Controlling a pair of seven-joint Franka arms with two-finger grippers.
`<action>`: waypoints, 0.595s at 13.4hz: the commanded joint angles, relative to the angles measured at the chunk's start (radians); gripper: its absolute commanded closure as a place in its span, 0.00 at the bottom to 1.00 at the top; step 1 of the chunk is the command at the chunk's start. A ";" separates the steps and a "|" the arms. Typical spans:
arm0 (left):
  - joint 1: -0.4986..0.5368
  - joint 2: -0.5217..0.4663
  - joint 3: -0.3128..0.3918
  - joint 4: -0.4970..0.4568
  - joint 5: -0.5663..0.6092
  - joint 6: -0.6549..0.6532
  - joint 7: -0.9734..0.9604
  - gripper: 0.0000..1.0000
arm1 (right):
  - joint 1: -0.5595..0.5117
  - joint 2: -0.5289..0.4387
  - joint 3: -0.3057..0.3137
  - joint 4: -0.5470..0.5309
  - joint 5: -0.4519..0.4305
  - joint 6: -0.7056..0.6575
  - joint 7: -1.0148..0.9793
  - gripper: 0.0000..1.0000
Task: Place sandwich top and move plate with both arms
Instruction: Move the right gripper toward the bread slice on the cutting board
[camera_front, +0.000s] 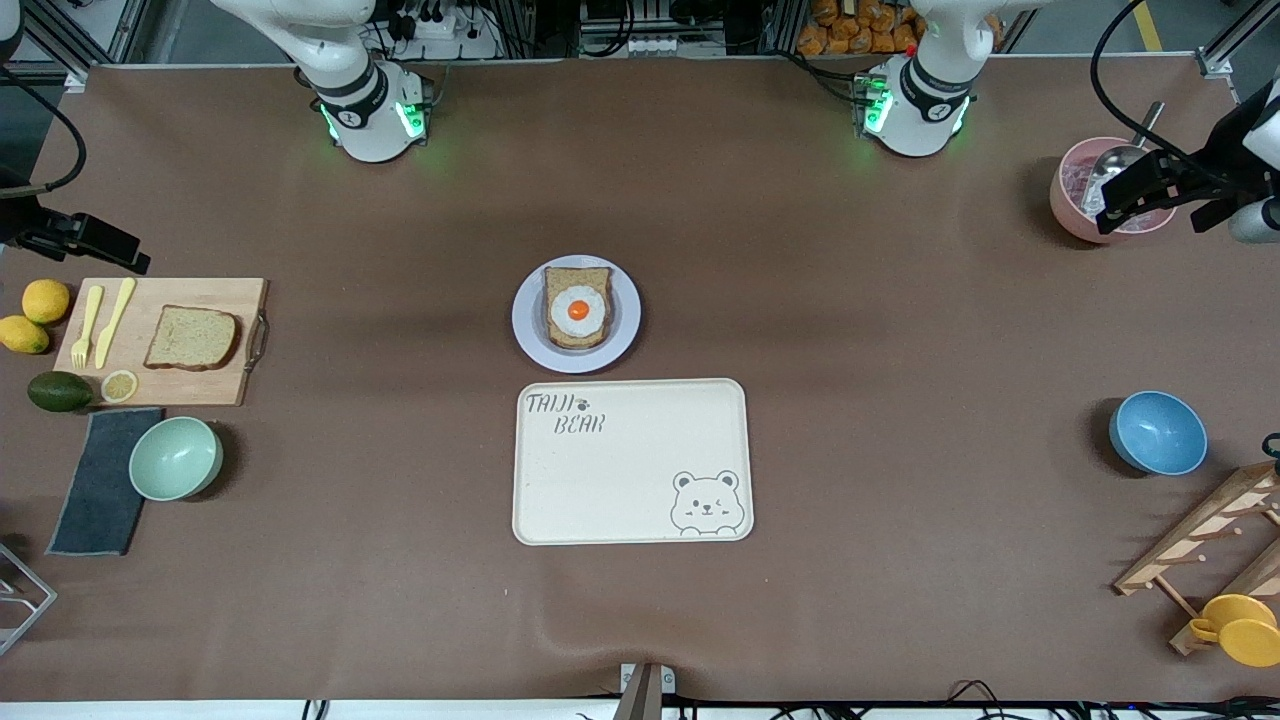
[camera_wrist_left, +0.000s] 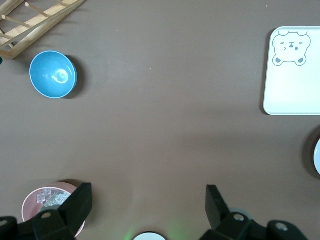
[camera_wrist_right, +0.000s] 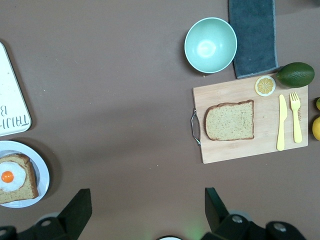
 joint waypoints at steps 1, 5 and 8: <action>0.008 -0.006 -0.006 0.012 0.017 -0.024 0.013 0.00 | 0.003 -0.017 -0.007 -0.004 -0.015 0.001 -0.006 0.00; 0.011 -0.003 -0.006 0.012 0.034 -0.024 0.014 0.00 | 0.003 -0.019 -0.007 -0.004 -0.012 0.003 -0.006 0.00; 0.011 -0.003 -0.006 -0.002 0.031 -0.030 0.016 0.00 | 0.000 -0.017 -0.009 -0.006 -0.012 -0.002 -0.006 0.00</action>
